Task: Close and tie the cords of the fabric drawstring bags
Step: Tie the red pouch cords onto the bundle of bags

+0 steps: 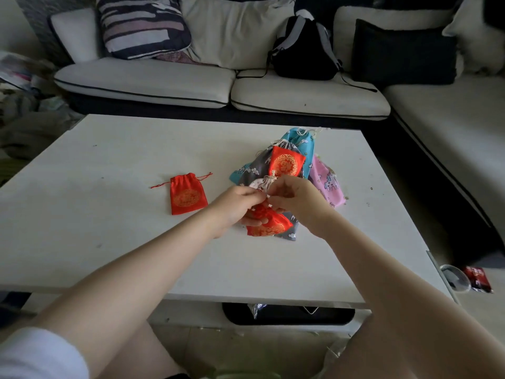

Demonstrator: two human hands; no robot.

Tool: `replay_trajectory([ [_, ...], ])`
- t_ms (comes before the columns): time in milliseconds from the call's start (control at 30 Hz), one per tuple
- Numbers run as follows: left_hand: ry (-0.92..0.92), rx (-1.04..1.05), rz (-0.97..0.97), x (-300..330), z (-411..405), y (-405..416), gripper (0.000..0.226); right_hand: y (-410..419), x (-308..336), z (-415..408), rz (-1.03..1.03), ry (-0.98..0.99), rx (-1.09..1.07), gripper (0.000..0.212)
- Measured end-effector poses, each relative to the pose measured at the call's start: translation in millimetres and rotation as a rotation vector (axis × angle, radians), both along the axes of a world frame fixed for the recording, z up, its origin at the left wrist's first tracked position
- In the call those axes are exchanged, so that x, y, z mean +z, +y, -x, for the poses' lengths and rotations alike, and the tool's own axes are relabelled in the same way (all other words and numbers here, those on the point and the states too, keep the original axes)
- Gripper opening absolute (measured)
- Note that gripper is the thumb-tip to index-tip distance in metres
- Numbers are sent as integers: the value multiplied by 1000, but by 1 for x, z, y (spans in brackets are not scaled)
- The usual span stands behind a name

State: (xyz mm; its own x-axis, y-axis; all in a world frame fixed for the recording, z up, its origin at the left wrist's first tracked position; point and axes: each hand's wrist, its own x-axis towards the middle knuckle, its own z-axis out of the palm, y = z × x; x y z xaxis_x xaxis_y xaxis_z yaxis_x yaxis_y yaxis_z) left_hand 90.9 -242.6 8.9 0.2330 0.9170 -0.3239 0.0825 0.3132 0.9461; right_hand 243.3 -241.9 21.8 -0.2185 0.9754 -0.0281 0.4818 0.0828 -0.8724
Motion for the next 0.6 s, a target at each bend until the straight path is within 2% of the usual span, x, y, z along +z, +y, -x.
replay_trajectory([
  [167, -43, 15, 11, 1, 0, 1, 17, 0, 1, 0, -128, -163, 51, 17],
  [333, 20, -59, -56, 6, -2, 0, 21, 0, 6, 1, -254, -233, 42, 21],
  [467, 41, -91, -52, 5, 0, -2, 21, 2, 7, 3, -253, -307, 78, 20],
  [600, 101, -158, -69, 4, 2, -2, 8, 1, 7, 4, -273, -396, 119, 21],
])
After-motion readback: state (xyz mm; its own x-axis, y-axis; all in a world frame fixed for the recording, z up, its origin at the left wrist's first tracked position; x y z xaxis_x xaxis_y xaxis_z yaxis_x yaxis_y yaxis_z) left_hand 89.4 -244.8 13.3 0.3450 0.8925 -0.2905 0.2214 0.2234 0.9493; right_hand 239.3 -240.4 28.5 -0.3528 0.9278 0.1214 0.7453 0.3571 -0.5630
